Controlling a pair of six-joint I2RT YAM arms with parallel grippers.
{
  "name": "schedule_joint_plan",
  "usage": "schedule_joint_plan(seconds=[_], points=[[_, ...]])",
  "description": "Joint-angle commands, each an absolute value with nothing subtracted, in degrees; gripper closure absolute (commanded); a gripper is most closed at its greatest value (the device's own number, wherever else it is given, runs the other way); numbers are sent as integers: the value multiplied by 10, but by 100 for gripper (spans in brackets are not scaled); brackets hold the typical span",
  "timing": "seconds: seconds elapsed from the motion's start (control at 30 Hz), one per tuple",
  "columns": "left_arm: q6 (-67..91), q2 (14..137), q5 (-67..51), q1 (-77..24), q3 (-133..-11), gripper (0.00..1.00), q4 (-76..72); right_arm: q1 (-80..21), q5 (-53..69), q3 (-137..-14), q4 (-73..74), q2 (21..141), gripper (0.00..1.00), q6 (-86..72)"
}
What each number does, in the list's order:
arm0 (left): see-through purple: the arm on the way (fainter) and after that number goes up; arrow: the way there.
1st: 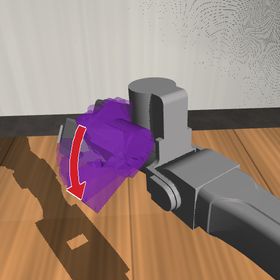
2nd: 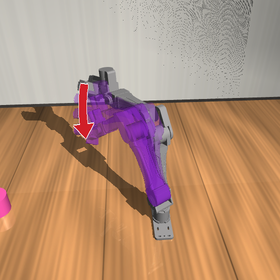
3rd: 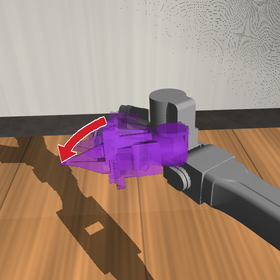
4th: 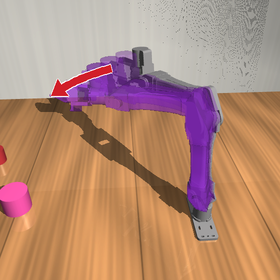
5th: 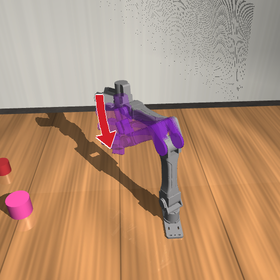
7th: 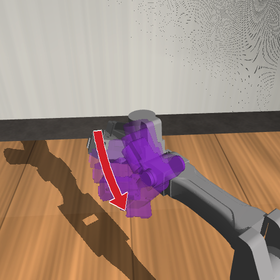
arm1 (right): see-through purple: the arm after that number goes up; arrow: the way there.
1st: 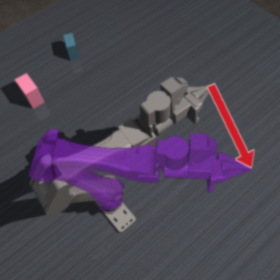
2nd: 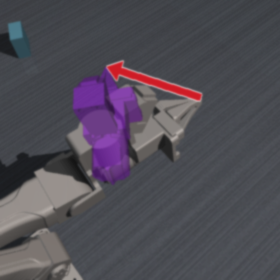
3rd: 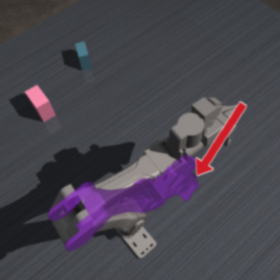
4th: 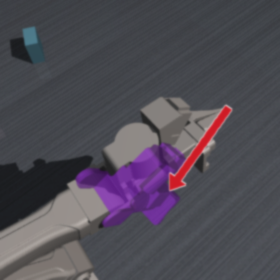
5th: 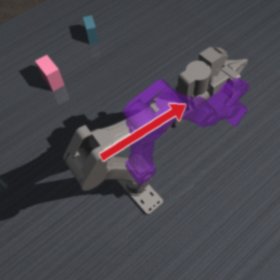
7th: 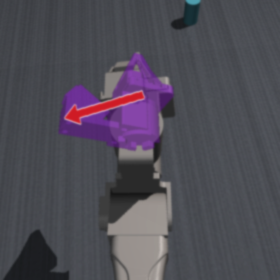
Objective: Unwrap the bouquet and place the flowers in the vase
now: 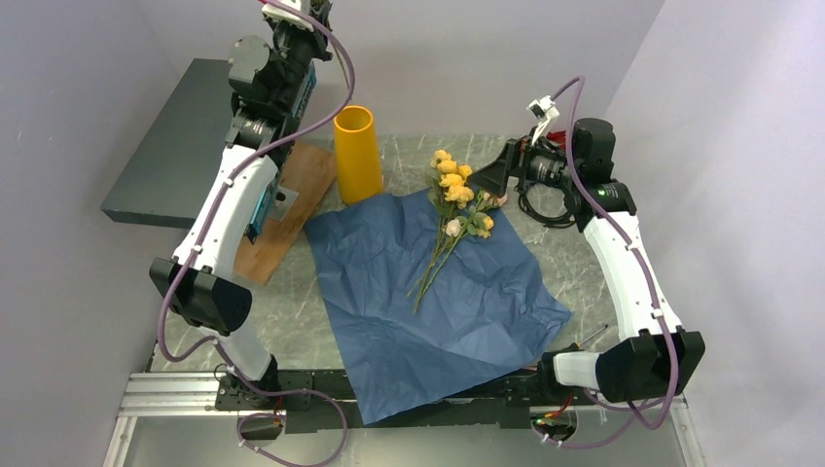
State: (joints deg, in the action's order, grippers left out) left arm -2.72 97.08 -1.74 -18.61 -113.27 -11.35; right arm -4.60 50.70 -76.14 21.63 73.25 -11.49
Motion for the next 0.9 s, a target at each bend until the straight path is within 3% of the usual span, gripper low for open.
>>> schedule_joint_plan(seconds=[0.0,0.27,0.47,0.7,0.87], points=[[-20,974,-6,-175,-1121,100,-119,-46,473,-740,190,704,0,-84],[29,985,-38,-159,-1079,100,-74,-46,370,-688,150,664,0,-92],[28,1022,-55,-159,-1063,98,-25,-47,429,-688,170,675,0,-66],[27,1082,-61,-159,-1104,86,49,-47,426,-692,185,687,0,-68],[35,1100,-74,-159,-1145,64,126,-46,412,-691,199,691,0,-63]])
